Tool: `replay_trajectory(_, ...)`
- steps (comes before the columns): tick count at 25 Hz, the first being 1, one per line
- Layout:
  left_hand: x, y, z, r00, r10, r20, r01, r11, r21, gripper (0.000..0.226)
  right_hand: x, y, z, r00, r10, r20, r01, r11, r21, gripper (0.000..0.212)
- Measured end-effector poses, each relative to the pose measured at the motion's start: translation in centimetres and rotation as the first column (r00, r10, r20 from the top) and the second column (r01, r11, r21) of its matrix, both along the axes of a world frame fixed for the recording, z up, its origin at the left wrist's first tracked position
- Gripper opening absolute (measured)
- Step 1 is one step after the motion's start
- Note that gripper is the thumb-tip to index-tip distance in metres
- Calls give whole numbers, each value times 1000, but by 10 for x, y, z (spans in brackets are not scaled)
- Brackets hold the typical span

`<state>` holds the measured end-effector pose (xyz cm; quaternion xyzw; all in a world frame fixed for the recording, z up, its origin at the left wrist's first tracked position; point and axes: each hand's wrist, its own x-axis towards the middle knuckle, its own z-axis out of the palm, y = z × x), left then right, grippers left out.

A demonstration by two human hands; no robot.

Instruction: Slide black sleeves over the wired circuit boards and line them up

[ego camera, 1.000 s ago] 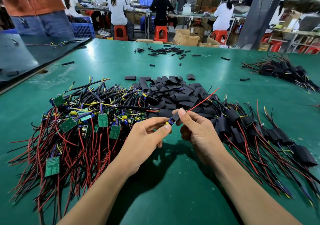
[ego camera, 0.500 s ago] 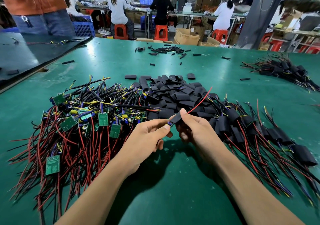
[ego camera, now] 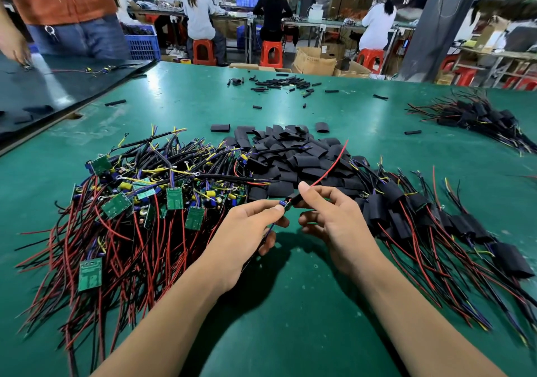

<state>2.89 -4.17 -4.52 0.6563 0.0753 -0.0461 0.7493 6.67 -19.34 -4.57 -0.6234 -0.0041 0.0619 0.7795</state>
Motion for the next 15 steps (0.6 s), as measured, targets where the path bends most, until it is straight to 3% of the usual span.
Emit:
replay_trajectory(9, 1, 1, 0, 1000, 17, -22, -15, 997, 70, 20, -1, 0, -2, 988, -48, 144, 59, 996, -71, 14)
replay_trajectory(15, 0, 6, 3, 994, -81, -79, 78, 996, -37, 36, 4, -6, -1, 990, 19, 143, -6, 996, -89, 7)
